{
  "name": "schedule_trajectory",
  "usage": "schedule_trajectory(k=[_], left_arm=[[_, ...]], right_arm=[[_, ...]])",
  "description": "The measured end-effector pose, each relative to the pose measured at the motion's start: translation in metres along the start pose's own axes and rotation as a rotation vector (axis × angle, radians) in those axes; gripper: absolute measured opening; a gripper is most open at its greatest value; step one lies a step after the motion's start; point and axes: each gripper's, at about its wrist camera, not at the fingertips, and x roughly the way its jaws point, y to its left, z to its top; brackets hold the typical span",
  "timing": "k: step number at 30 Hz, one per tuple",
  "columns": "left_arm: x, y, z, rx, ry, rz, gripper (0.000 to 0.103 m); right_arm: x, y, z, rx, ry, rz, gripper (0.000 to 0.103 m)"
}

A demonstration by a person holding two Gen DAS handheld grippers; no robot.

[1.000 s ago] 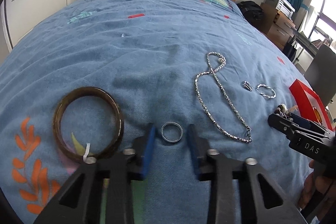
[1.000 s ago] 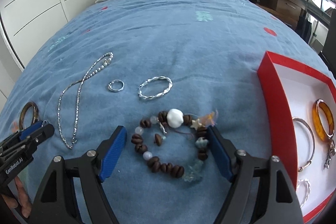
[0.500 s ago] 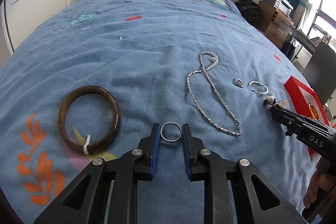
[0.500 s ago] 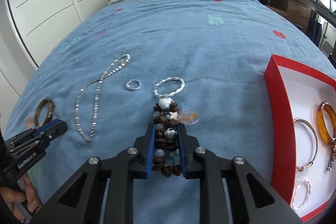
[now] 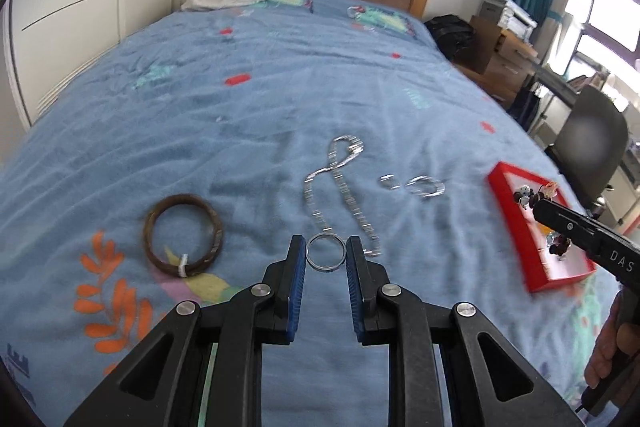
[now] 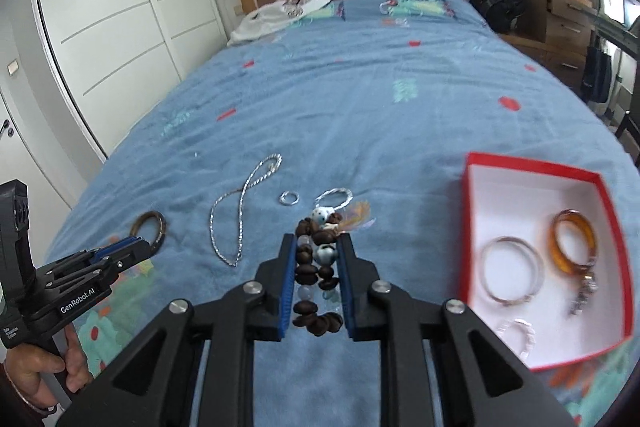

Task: Organize jewelry
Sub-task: 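Carry the ring and beaded bracelet into the red box and open both tools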

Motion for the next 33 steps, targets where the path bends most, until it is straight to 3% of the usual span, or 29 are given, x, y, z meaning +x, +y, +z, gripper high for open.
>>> schedule_trajectory(k=[8,15,25,33], left_arm=[[-0.013,-0.059,0.008,0.036,-0.014,-0.096,0.02],[0.003,-0.128,0.012,0.096,0.016,-0.17,0.02],[0.052,-0.224,0.001,0.194,0.104,-0.295,0.02],[0.09,-0.268,-0.011,0.247,0.159,-0.32,0.02]], right_arm=[[-0.063,-0.051,0.002,0.051,-0.063,-0.081,0.019],[-0.093,-0.113,-0.006,0.108,-0.069,-0.155,0.019],[-0.079,-0.183,-0.035,0.164,0.011,-0.172,0.019],[-0.058,-0.215,-0.05,0.19,0.05,-0.143,0.019]])
